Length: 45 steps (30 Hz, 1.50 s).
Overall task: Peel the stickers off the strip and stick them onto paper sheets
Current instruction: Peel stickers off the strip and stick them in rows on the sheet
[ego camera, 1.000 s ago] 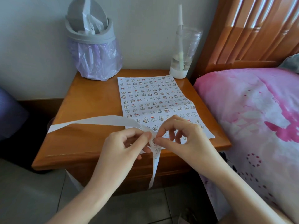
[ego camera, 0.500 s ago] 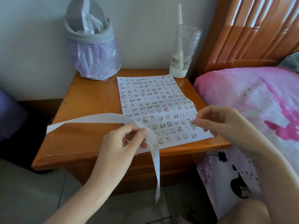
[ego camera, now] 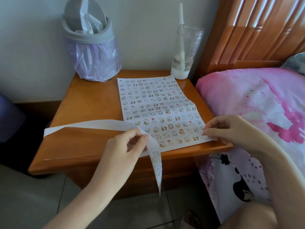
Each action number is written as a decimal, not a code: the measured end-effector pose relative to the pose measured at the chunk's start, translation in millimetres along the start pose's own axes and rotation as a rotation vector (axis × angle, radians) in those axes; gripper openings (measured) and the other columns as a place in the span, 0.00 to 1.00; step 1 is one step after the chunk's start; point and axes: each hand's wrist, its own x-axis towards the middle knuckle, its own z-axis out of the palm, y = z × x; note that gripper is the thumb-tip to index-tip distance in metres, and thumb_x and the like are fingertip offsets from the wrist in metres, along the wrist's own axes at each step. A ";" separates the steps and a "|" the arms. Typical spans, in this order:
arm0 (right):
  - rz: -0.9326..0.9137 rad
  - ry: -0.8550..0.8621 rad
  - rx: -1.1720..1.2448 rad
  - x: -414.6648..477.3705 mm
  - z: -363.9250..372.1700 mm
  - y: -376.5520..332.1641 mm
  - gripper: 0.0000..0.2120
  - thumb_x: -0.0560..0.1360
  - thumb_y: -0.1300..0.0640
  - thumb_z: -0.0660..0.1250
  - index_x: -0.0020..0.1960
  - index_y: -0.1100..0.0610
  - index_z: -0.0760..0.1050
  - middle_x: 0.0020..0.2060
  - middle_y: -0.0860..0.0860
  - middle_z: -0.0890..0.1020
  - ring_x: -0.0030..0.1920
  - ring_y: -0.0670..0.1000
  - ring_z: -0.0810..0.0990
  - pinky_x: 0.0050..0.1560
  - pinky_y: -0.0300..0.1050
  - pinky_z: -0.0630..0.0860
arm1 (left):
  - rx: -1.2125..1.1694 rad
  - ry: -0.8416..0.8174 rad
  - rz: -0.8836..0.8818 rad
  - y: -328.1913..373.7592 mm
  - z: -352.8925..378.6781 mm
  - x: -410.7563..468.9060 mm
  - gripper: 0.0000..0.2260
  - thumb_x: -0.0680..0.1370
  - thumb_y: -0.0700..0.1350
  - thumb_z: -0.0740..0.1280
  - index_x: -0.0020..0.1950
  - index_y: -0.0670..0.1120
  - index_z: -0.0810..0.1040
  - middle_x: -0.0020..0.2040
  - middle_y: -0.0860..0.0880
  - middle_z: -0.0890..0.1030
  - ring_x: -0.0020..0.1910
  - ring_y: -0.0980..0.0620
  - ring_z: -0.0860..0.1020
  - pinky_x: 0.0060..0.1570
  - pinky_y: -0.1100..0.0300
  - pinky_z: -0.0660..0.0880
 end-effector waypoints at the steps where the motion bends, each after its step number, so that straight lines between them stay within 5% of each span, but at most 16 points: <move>1: -0.001 0.000 -0.003 0.5 0.1 0.6 0.03 0.72 0.54 0.71 0.44 0.54 0.81 0.26 0.48 0.79 0.22 0.43 0.68 0.36 0.40 0.69 | 0.003 -0.002 -0.002 -0.1 0.1 0.3 0.07 0.75 0.52 0.62 0.46 0.53 0.79 0.46 0.62 0.81 0.46 0.65 0.78 0.42 0.68 0.78; 10: -0.004 0.007 -0.016 3.1 2.3 1.5 0.01 0.72 0.58 0.71 0.42 0.56 0.81 0.28 0.47 0.80 0.23 0.39 0.71 0.27 0.27 0.69 | 0.038 -0.001 -0.002 -2.2 0.1 2.0 0.06 0.75 0.52 0.63 0.46 0.54 0.79 0.48 0.65 0.80 0.46 0.67 0.78 0.44 0.64 0.80; 22: -0.013 0.053 -0.065 5.7 6.1 3.2 0.02 0.71 0.59 0.72 0.43 0.57 0.80 0.38 0.55 0.83 0.23 0.37 0.72 0.27 0.26 0.70 | 0.063 0.003 -0.002 -2.6 -0.2 1.8 0.05 0.75 0.52 0.64 0.44 0.54 0.78 0.46 0.65 0.80 0.45 0.67 0.78 0.42 0.66 0.80; 28: -0.035 0.061 -0.085 6.7 7.8 4.2 0.02 0.71 0.59 0.72 0.43 0.56 0.80 0.38 0.53 0.82 0.25 0.37 0.74 0.28 0.28 0.71 | 0.080 0.010 -0.006 -1.6 -0.3 2.1 0.05 0.75 0.51 0.64 0.45 0.53 0.78 0.46 0.62 0.81 0.44 0.62 0.80 0.42 0.65 0.80; 33: -0.044 0.085 -0.100 6.3 10.2 6.3 0.01 0.71 0.59 0.72 0.42 0.55 0.80 0.37 0.52 0.83 0.29 0.39 0.75 0.29 0.31 0.72 | 0.105 0.010 0.012 1.5 -0.4 2.1 0.05 0.76 0.51 0.63 0.41 0.54 0.76 0.41 0.63 0.79 0.42 0.69 0.76 0.33 0.76 0.71; 38: -0.061 0.095 -0.110 6.1 11.3 6.0 0.01 0.70 0.58 0.73 0.41 0.54 0.80 0.38 0.52 0.83 0.36 0.45 0.78 0.35 0.37 0.74 | 0.102 0.014 0.005 -0.1 -0.2 2.1 0.06 0.75 0.51 0.64 0.44 0.52 0.78 0.45 0.61 0.81 0.43 0.64 0.79 0.39 0.72 0.77; 41: -0.065 0.097 -0.118 5.3 11.4 6.8 0.06 0.67 0.53 0.75 0.41 0.53 0.80 0.37 0.51 0.83 0.37 0.47 0.78 0.41 0.44 0.75 | 0.107 0.021 0.020 2.4 -0.3 1.0 0.05 0.76 0.50 0.64 0.41 0.53 0.77 0.42 0.63 0.80 0.42 0.68 0.77 0.34 0.75 0.73; 45: -0.075 0.113 -0.146 6.3 11.6 6.8 0.13 0.64 0.50 0.77 0.44 0.52 0.77 0.36 0.51 0.80 0.36 0.47 0.76 0.41 0.43 0.72 | 0.096 0.011 0.013 1.9 -0.6 1.3 0.06 0.76 0.50 0.64 0.41 0.52 0.78 0.46 0.62 0.81 0.42 0.64 0.80 0.41 0.65 0.80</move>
